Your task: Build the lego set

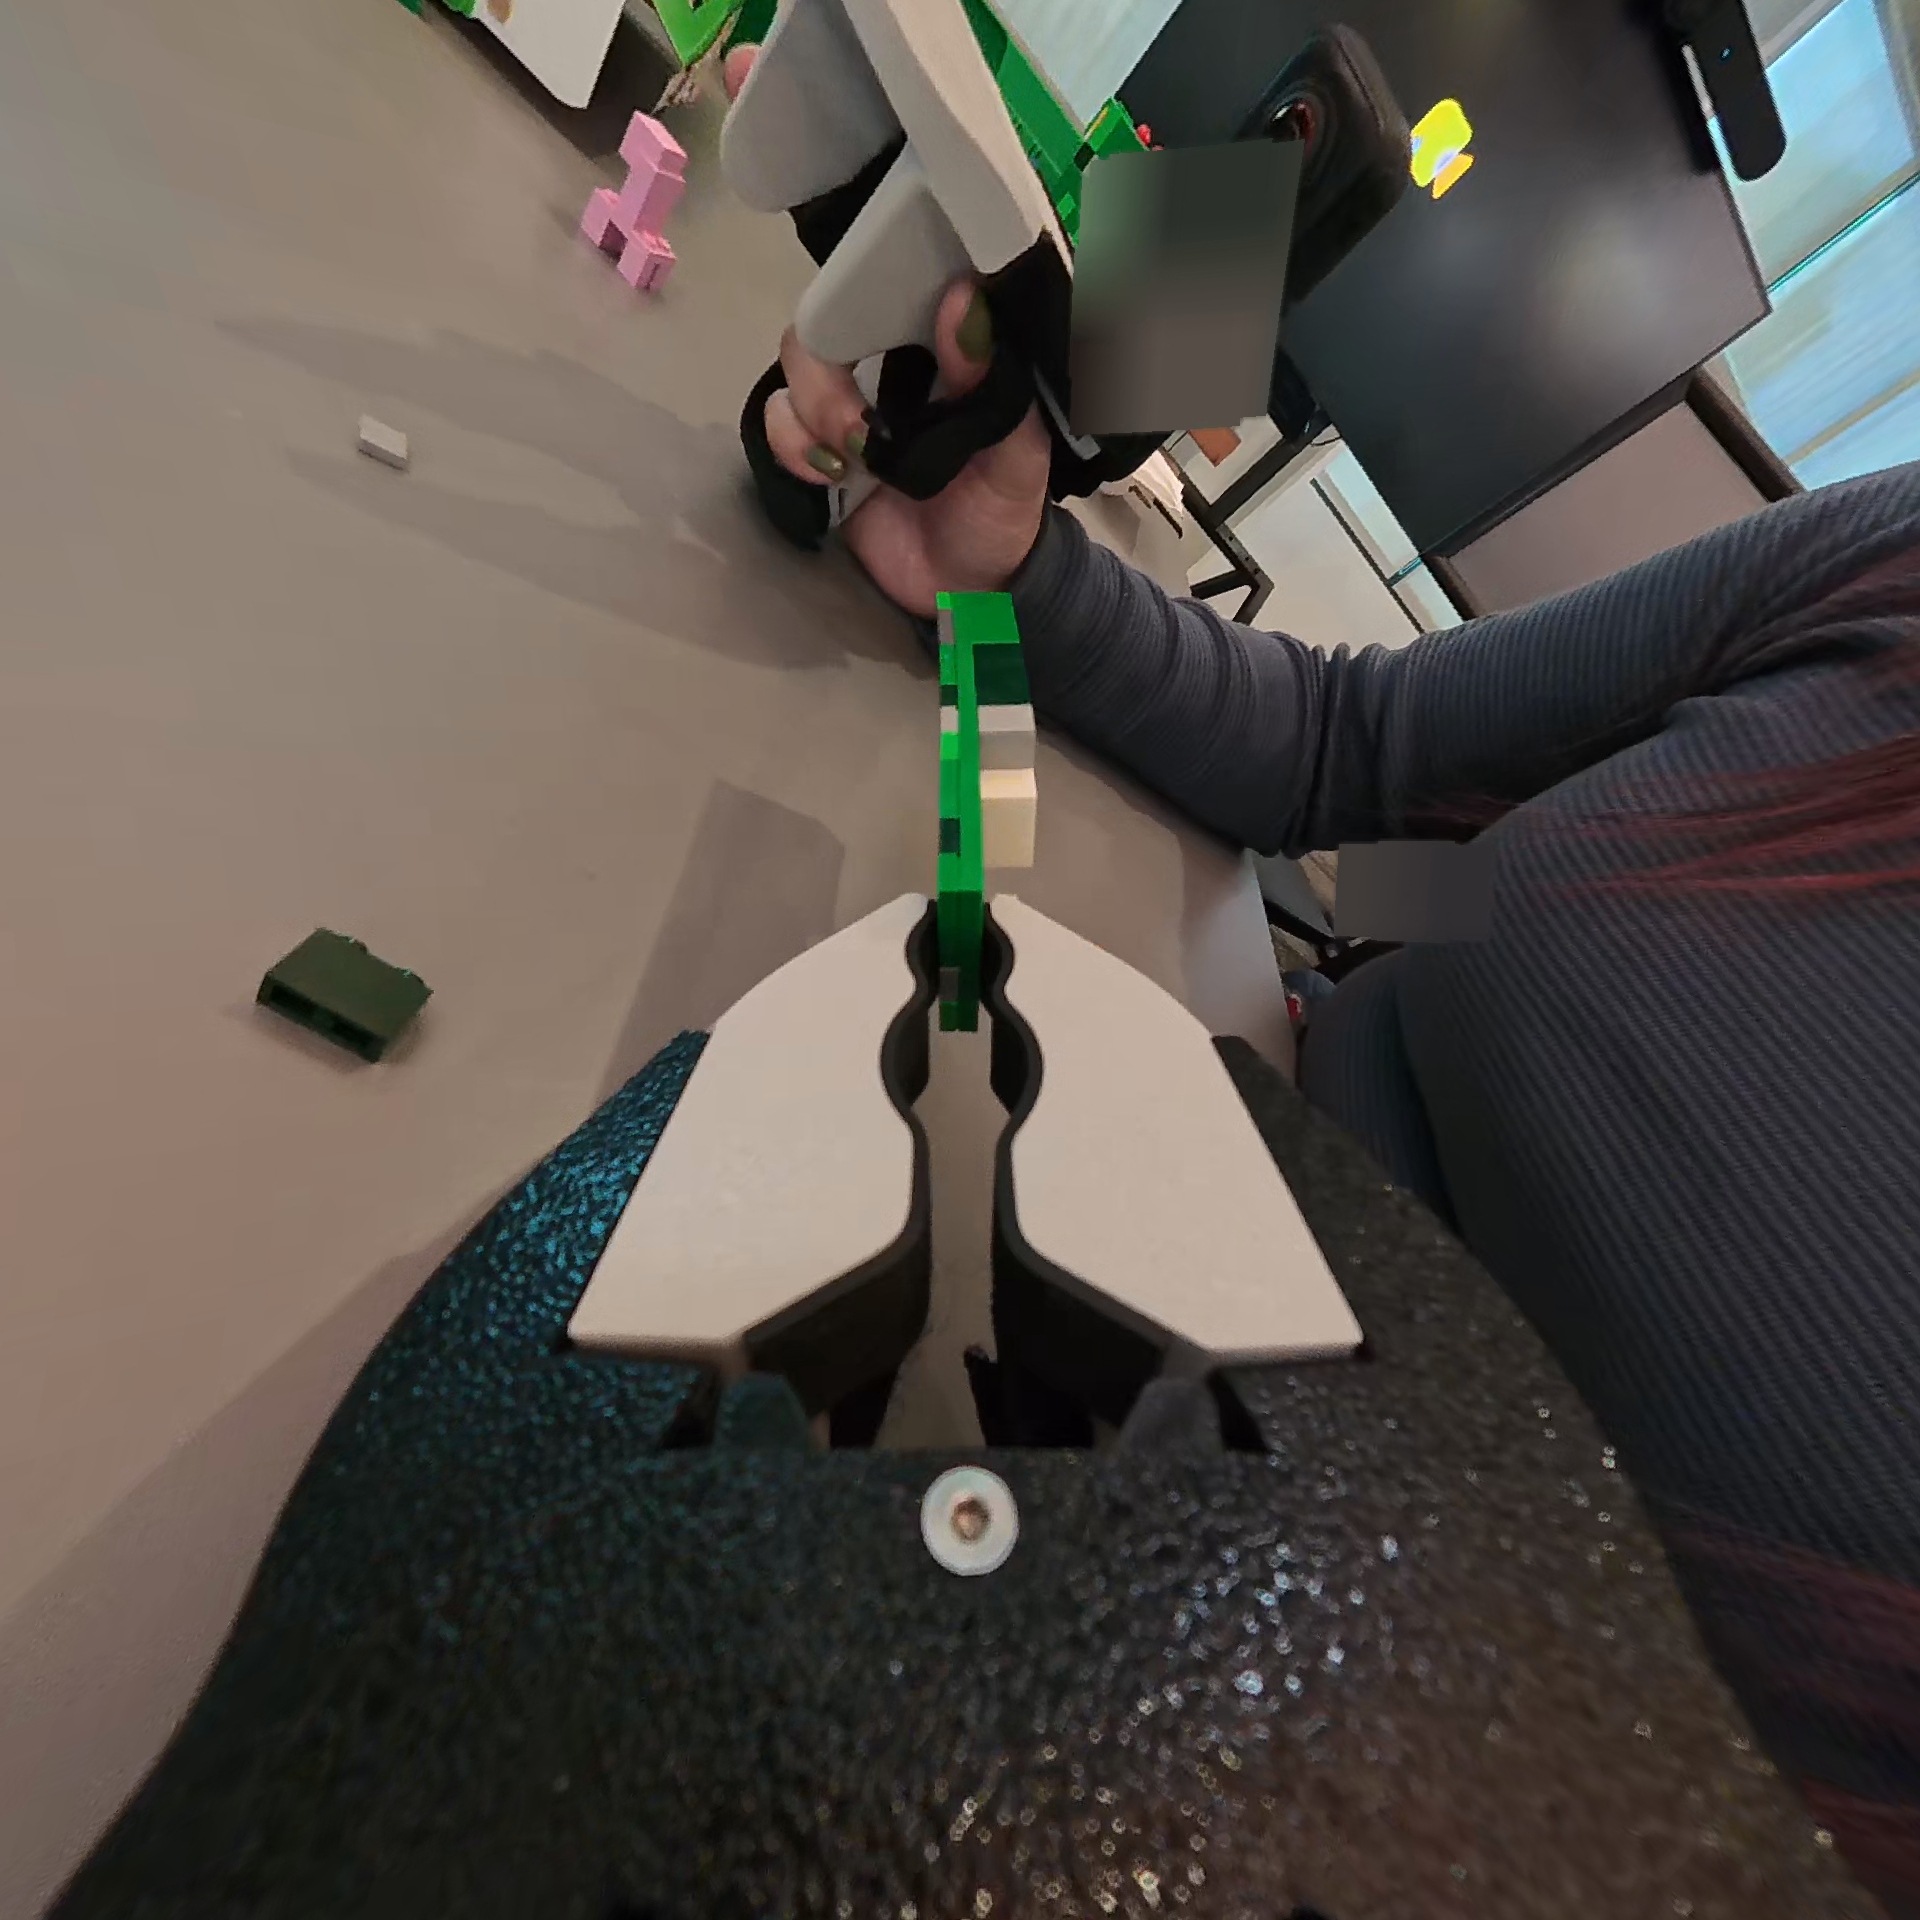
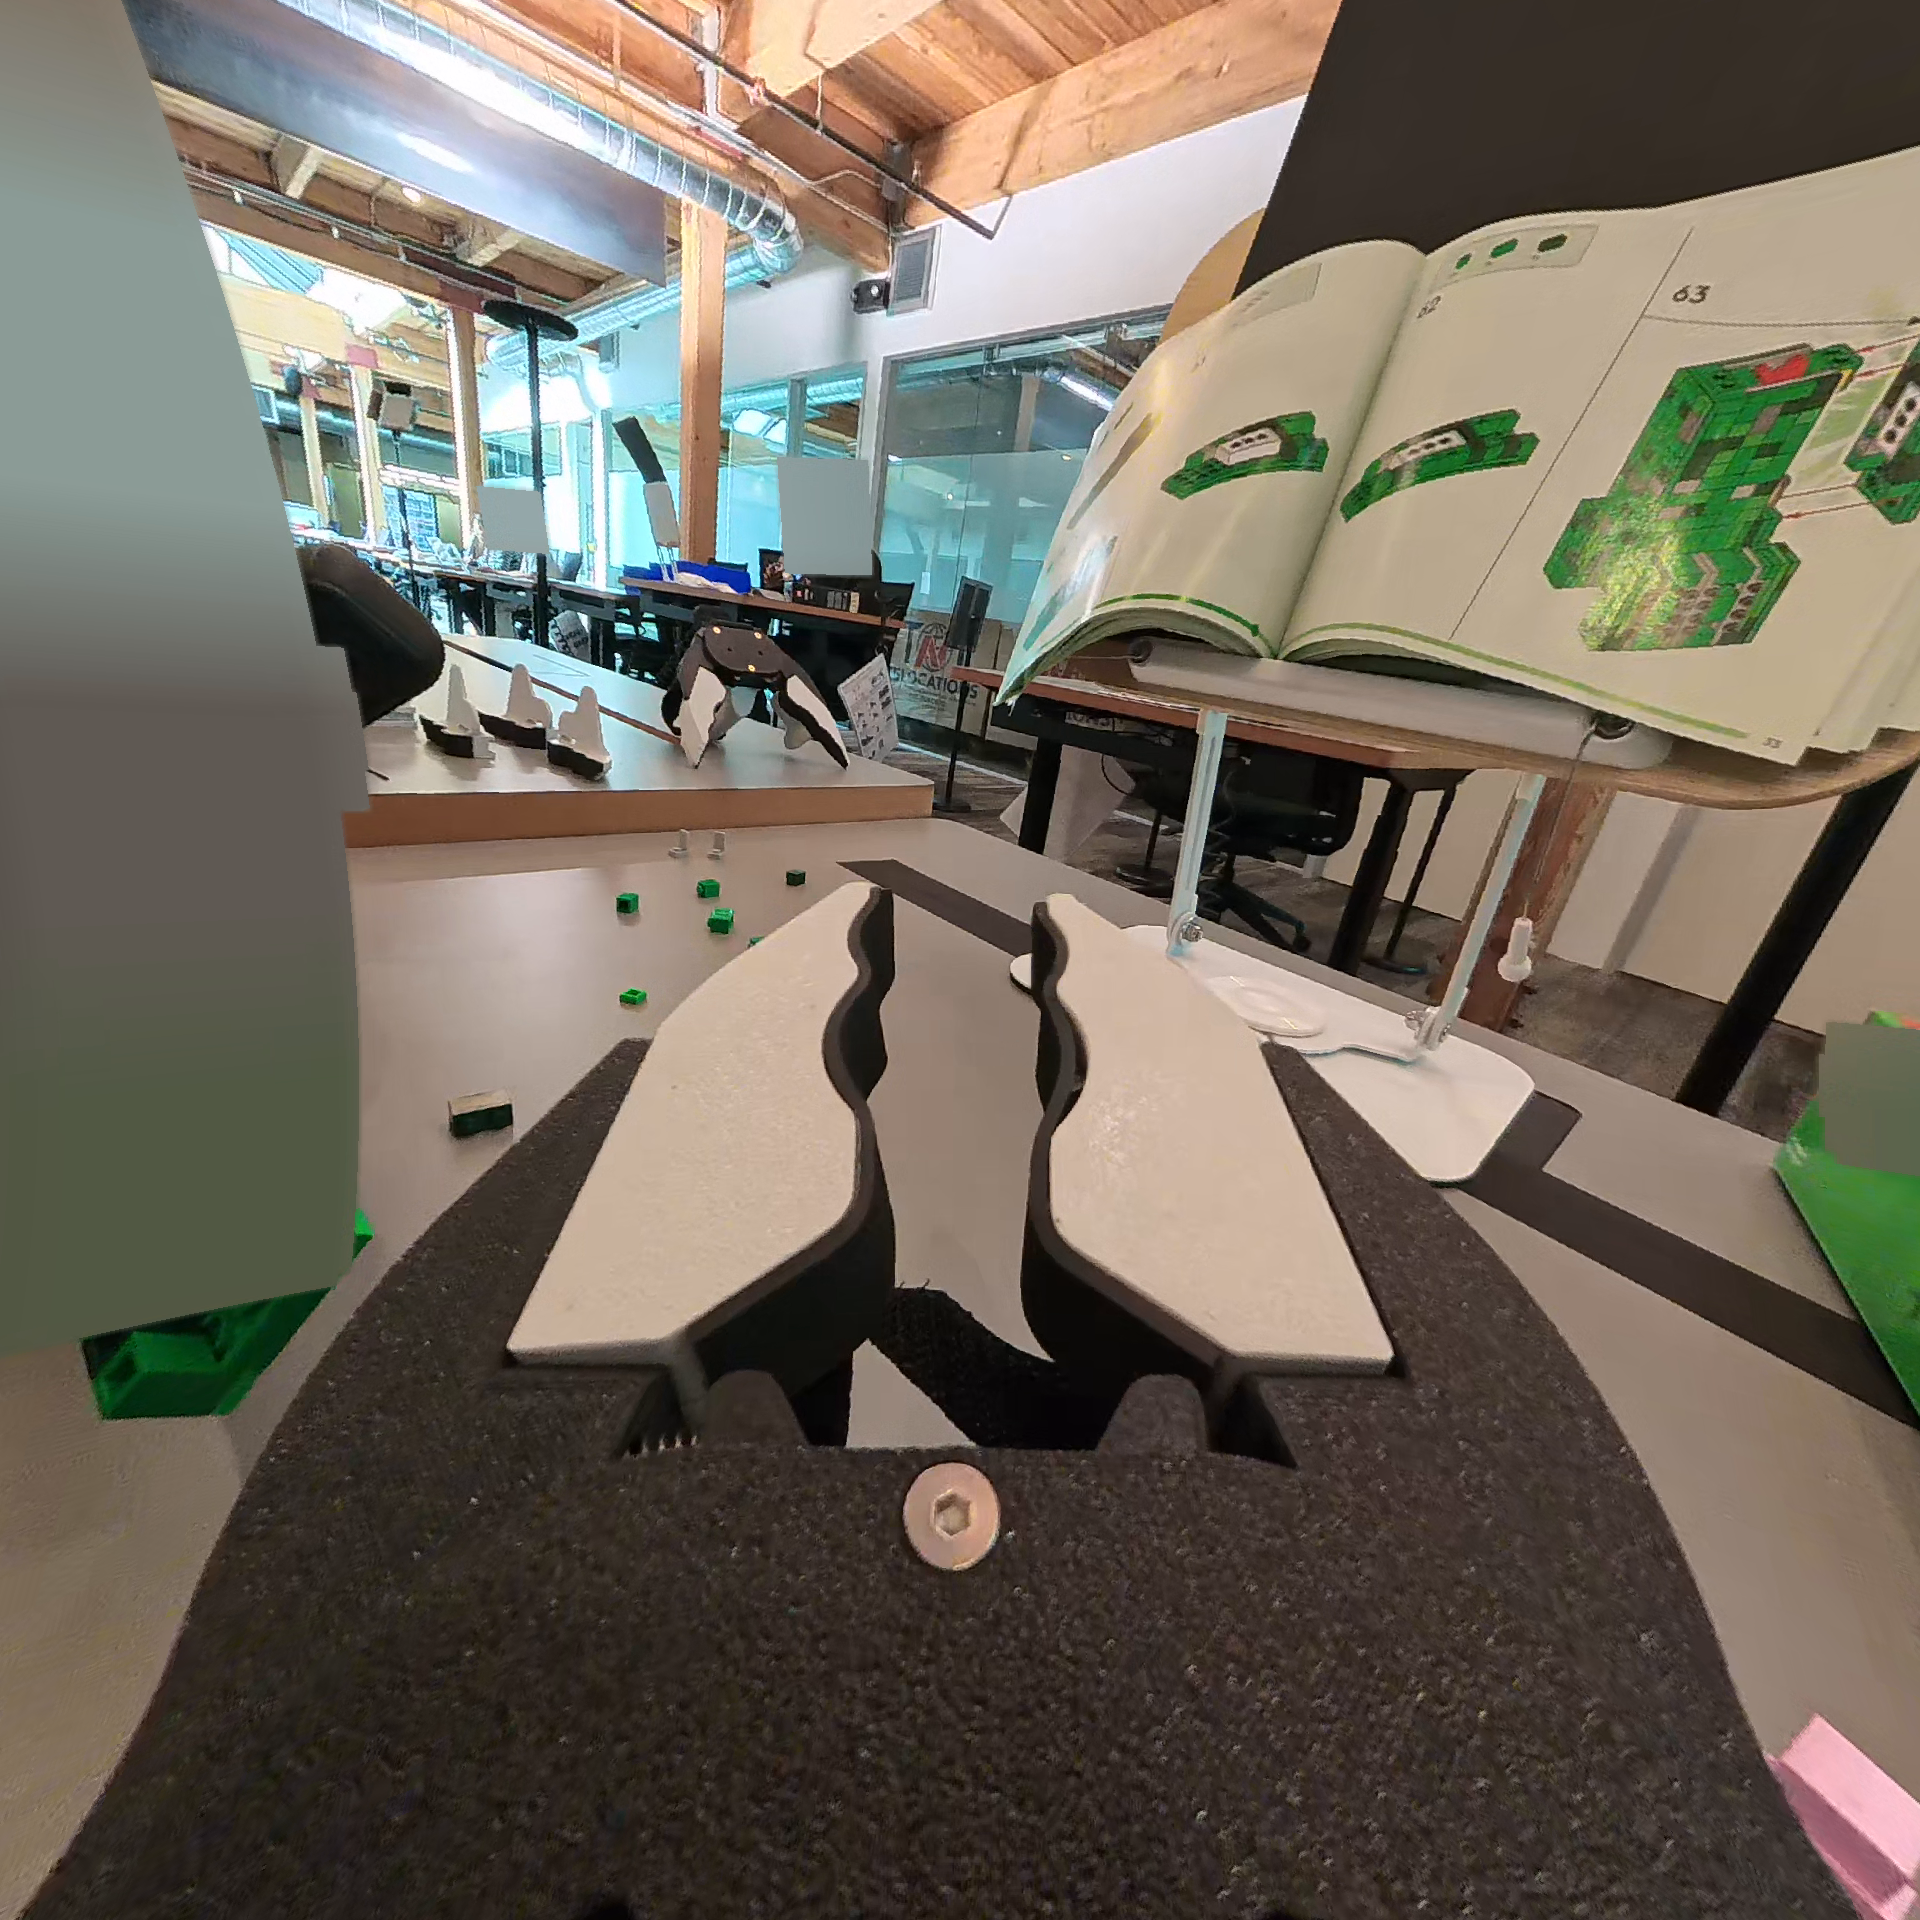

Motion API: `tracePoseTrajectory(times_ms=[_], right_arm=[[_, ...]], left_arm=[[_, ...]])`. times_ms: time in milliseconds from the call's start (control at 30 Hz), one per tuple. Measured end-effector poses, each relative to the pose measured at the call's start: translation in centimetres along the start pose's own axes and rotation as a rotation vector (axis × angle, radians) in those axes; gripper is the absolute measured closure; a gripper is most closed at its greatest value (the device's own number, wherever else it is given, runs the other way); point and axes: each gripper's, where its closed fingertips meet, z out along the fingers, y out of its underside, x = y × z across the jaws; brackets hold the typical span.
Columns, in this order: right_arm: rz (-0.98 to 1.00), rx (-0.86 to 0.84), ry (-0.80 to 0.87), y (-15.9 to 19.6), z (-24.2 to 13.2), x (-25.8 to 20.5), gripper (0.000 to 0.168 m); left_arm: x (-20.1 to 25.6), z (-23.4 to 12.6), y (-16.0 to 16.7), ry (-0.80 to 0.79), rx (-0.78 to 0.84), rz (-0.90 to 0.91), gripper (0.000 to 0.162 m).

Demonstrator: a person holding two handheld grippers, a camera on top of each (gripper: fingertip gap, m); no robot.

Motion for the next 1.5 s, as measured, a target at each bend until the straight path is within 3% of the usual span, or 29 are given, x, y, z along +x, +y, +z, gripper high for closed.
tracePoseTrajectory(times_ms=[300, 500, 600, 733, 900, 1067, 1200, 1333, 1500], right_arm=[[-0.028, -0.023, -0.015, 0.4, 0.1, -0.4, 0.147], [-0.087, -0.043, -0.029, 0.6, 0.3, -1.1, 0.149], [-0.14, -0.04, -0.023, 0.7, 0.3, -1.4, 0.161], [-0.21, -0.07, -0.042, 1.2, 0.5, -2.1, 0.164], [-0.327, -0.216, -0.315, 3.6, 3.2, -5.6, 0.168], [-0.296, -0.355, -0.693, 6.5, 11.9, -8.2, 0.164], [-0.082, -0.605, -0.992, 10.2, 16.5, -10.7, 0.144], [-0.186, -0.681, -1.072, 12.8, 19.7, -10.5, 0.14], [-0.181, -0.743, -1.237, 14.0, 20.0, -11.1, 0.141]], left_arm=[[0.0, -1.0, -0.6, -0.004, 0.055, 0.005, 0.157], [-3.2, -6.6, -0.8, -0.163, 0.138, -0.094, 0.157], [-4.3, -9.4, -1.4, -0.201, 0.254, -0.165, 0.156], [-5.3, -11.8, -2.7, -0.225, 0.425, -0.232, 0.156], [-6.9, -16.0, -4.5, -0.448, 0.67, -0.168, 0.156], [-7.8, -20.0, -4.5, -0.66, 0.795, -0.127, 0.156], [-8.0, -20.6, -4.4, -0.675, 0.821, -0.131, 0.156], [-8.2, -20.3, -4.3, -0.678, 0.799, -0.137, 0.156], [-8.2, -20.4, -4.4, -0.665, 0.809, -0.146, 0.157]])
